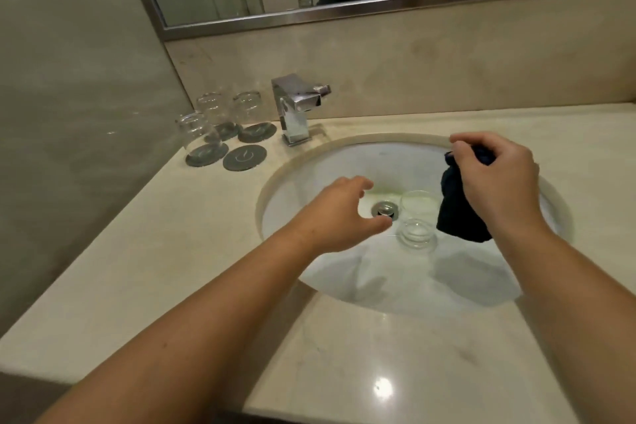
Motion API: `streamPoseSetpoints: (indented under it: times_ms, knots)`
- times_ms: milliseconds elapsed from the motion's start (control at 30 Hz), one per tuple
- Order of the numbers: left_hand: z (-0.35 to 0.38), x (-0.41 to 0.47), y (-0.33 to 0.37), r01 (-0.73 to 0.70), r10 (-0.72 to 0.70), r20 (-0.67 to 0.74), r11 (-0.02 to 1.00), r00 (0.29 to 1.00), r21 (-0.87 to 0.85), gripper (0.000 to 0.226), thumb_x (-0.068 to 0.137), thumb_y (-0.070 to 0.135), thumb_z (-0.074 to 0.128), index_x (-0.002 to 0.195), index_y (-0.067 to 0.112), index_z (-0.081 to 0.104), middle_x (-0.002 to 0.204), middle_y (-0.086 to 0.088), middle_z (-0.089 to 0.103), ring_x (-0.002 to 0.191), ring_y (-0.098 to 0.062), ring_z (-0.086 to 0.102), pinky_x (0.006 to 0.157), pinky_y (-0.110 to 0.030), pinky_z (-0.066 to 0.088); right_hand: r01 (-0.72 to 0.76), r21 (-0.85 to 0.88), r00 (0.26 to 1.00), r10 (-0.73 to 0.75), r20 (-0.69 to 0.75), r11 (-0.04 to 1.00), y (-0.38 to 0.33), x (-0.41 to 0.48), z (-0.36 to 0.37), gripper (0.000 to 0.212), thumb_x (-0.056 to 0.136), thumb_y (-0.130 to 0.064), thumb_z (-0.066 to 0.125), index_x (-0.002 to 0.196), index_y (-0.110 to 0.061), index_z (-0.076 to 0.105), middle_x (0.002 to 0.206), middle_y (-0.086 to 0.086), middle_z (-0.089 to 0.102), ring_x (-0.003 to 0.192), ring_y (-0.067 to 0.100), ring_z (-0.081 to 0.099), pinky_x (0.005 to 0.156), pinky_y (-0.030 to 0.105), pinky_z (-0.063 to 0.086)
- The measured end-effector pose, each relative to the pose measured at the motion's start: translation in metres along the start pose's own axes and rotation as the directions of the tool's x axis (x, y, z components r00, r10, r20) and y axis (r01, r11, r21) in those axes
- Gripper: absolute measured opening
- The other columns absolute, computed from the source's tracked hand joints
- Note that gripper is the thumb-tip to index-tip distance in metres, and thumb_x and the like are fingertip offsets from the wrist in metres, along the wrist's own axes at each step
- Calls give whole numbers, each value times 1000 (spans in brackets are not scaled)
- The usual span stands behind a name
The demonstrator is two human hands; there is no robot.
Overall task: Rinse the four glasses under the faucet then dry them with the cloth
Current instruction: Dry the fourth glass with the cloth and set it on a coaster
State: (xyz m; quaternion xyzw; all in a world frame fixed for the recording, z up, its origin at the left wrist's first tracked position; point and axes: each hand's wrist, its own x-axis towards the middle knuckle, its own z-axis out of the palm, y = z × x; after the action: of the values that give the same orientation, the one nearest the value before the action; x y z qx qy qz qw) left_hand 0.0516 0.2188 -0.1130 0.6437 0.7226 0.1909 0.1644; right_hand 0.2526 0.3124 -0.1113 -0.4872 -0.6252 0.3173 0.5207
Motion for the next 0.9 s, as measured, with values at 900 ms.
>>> streamPoseSetpoints:
  times_ms: [900]
  knots:
    - [20,80,22,327,-347,-10,894,938,-305,68,76,71,80,112,17,62,101,0,69,85,-17,64,77,-35,47,-547,355,836,518,183,758,23,30,5,16,97,-19,68,105,-29,78,104,-2,77,100,24,75,93,41,62]
